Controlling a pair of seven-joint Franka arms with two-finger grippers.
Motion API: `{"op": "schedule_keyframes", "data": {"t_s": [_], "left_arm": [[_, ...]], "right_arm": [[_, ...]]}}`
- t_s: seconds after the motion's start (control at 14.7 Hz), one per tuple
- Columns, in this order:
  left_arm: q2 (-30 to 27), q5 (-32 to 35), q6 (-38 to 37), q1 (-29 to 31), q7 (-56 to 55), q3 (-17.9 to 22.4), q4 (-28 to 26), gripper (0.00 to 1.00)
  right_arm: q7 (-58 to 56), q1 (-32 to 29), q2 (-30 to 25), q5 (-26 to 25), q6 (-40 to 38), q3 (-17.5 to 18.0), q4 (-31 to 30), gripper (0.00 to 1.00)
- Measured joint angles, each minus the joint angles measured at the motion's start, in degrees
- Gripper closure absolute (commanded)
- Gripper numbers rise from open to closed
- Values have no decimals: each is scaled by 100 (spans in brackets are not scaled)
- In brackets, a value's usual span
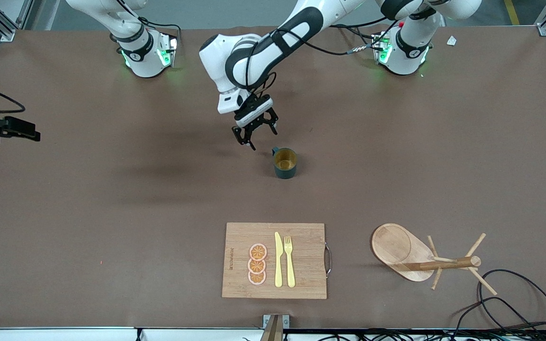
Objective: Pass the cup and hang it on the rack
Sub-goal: 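Lower the left gripper onto the mug handle and close it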
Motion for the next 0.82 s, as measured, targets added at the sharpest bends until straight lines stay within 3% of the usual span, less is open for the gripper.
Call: {"op": "schedule_keyframes", "data": {"t_s": [0.82], "left_arm": [[453,270,-31,-151,-524,168,1,19]], "right_arm": [[189,21,-1243,6,268,32,-1111,0]]}}
